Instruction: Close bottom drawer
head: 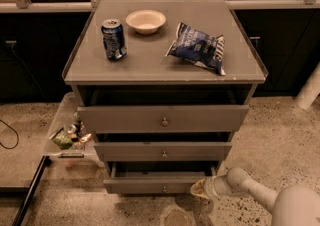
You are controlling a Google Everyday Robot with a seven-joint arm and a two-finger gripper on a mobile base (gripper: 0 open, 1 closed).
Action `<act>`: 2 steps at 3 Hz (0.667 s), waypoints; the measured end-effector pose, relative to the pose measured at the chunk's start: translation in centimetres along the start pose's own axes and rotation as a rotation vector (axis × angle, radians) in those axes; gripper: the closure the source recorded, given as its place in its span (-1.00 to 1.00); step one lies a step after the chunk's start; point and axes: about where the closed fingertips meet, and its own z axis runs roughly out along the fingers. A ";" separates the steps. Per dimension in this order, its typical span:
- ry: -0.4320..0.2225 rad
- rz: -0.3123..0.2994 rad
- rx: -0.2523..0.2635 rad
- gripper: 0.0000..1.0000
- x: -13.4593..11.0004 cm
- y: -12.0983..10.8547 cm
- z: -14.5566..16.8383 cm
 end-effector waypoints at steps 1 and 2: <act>0.000 0.000 0.000 -0.08 0.0 0.0 0.0; 0.000 0.000 0.000 -0.52 0.0 0.0 0.0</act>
Offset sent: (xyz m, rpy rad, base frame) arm 0.0000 0.0000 0.0000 0.0000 0.0000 0.0000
